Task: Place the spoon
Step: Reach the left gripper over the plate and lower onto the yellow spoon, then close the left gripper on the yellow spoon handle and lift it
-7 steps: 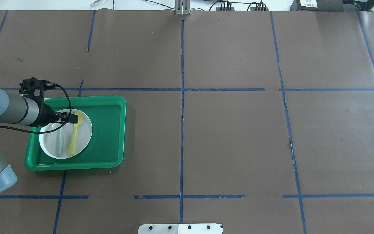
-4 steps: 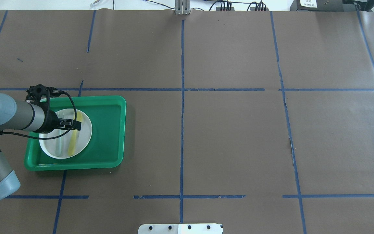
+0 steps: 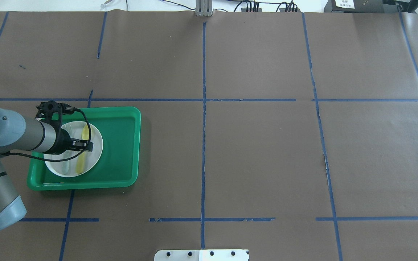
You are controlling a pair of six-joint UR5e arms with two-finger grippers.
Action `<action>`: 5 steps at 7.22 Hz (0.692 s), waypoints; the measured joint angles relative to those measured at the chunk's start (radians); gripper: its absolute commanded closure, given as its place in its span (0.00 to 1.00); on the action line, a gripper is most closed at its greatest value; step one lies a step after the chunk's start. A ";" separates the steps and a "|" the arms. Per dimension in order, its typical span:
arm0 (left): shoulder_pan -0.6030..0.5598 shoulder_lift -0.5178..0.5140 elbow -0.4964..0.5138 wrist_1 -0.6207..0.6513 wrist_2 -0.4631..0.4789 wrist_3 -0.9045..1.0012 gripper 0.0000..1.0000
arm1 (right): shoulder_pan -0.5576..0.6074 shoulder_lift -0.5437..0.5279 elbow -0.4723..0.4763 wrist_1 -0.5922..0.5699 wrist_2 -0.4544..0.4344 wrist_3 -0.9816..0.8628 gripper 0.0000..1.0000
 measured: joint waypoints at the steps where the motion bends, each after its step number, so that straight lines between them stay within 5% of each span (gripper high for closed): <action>1: 0.003 -0.010 0.000 0.026 0.000 0.000 0.45 | 0.000 0.000 0.000 0.000 0.000 0.000 0.00; 5: 0.004 -0.021 -0.001 0.062 -0.002 0.003 0.49 | 0.000 0.000 0.000 0.000 0.000 0.000 0.00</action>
